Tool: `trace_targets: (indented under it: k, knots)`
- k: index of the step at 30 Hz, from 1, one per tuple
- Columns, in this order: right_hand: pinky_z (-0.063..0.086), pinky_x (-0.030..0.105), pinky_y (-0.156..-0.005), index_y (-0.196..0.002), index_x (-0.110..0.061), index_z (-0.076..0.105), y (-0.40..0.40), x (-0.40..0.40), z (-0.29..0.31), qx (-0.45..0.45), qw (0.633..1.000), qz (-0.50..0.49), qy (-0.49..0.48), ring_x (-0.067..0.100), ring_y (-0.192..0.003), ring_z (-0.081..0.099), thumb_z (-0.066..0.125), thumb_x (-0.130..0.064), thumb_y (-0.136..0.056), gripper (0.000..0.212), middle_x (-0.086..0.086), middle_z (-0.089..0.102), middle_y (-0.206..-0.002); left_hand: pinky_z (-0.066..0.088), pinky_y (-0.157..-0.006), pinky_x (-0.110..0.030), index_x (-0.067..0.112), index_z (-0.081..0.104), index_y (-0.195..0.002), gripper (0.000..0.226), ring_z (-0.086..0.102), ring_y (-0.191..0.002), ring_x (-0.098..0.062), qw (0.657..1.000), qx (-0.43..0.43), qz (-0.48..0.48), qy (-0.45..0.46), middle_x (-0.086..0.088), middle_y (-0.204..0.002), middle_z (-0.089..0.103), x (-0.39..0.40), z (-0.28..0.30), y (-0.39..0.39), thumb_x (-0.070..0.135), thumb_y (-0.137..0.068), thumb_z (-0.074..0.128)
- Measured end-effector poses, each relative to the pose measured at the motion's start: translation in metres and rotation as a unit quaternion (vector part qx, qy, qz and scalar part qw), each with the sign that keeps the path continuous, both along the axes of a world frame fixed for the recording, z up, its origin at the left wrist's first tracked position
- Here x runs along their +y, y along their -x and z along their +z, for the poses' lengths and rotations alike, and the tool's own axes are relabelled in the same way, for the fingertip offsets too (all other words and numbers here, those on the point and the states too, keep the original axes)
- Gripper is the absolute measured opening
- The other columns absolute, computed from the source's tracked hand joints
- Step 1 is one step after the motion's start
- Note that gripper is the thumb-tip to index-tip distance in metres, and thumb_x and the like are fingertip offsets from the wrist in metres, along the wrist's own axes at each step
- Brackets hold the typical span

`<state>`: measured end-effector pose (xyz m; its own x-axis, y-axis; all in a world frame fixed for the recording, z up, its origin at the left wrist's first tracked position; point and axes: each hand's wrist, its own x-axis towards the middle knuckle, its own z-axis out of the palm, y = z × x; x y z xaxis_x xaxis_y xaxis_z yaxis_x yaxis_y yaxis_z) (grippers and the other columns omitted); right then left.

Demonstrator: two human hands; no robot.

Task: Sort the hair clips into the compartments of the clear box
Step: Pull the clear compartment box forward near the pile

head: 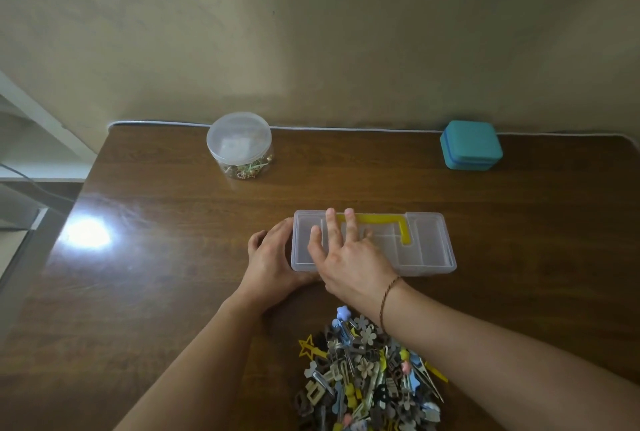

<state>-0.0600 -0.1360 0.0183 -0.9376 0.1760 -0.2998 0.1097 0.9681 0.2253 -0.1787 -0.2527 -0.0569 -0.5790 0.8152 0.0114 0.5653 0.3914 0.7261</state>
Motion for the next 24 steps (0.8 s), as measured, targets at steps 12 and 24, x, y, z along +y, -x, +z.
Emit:
trace_targets:
  k: [12, 24]
  knots:
    - [0.048, 0.052, -0.098, -0.128, -0.015, 0.058, -0.135, 0.079, -0.01, 0.219, 0.97, -0.08, 0.07, 0.028, -0.131, 0.047, 0.079, -0.008, -0.073, 0.059, 0.009, 0.057, -0.135, 0.006, -0.114, -0.033, 0.048, 0.032, -0.136, 0.095, 0.032, -0.131, 0.008, 0.999, -0.039, -0.005, -0.002, 0.028, -0.134, 0.044, 0.0, 0.002, 0.005, 0.056, -0.056, 0.083]
    - [0.05, 0.049, -0.095, -0.115, -0.01, 0.068, -0.148, 0.111, -0.006, 0.307, 0.946, 0.018, 0.105, 0.023, -0.118, 0.06, 0.059, -0.012, -0.087, 0.03, 0.008, 0.066, -0.122, 0.006, -0.116, -0.036, 0.051, 0.031, -0.135, 0.094, 0.031, -0.135, 0.004, 0.998, -0.054, -0.009, 0.005, 0.032, -0.135, 0.042, -0.001, 0.005, 0.006, 0.064, -0.054, 0.076]
